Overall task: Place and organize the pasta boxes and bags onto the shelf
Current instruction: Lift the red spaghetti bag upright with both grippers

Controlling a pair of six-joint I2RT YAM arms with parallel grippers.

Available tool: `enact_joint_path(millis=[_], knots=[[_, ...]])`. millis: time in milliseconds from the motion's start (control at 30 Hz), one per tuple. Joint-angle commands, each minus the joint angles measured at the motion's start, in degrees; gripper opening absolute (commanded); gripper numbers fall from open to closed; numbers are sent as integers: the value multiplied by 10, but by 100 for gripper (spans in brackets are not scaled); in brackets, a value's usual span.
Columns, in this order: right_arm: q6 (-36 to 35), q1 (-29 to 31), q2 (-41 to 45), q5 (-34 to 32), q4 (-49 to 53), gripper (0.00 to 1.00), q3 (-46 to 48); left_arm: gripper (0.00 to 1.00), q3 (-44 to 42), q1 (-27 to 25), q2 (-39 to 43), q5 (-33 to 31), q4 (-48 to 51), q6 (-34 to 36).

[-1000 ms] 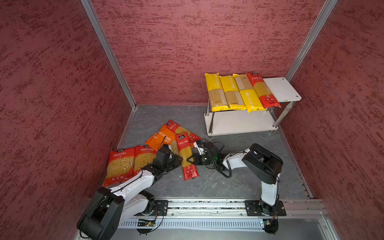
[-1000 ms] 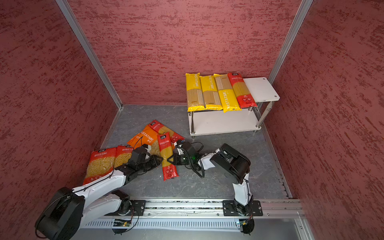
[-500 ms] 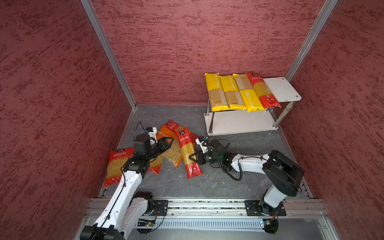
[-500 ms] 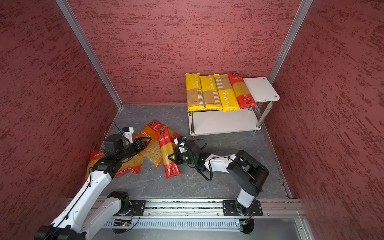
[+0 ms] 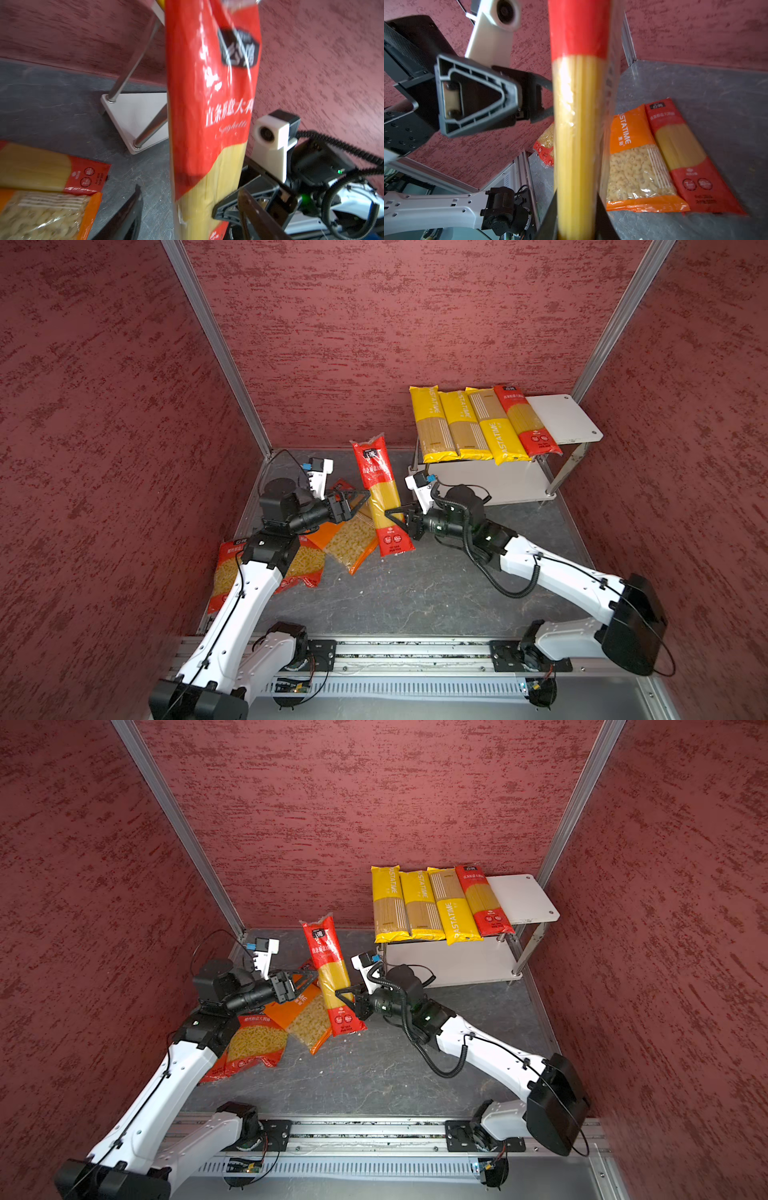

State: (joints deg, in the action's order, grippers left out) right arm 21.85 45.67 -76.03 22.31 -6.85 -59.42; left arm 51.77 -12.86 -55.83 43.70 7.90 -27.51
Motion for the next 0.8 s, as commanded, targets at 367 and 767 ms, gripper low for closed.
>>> enact_joint_path(millis=[367, 767], knots=[[-115, -26, 115, 87, -5, 0, -47, 61, 42, -55, -94, 127, -288, -62], [-89, -44, 130, 79, -46, 12, -9, 19, 70, -86, -127, 133, -315, -56]])
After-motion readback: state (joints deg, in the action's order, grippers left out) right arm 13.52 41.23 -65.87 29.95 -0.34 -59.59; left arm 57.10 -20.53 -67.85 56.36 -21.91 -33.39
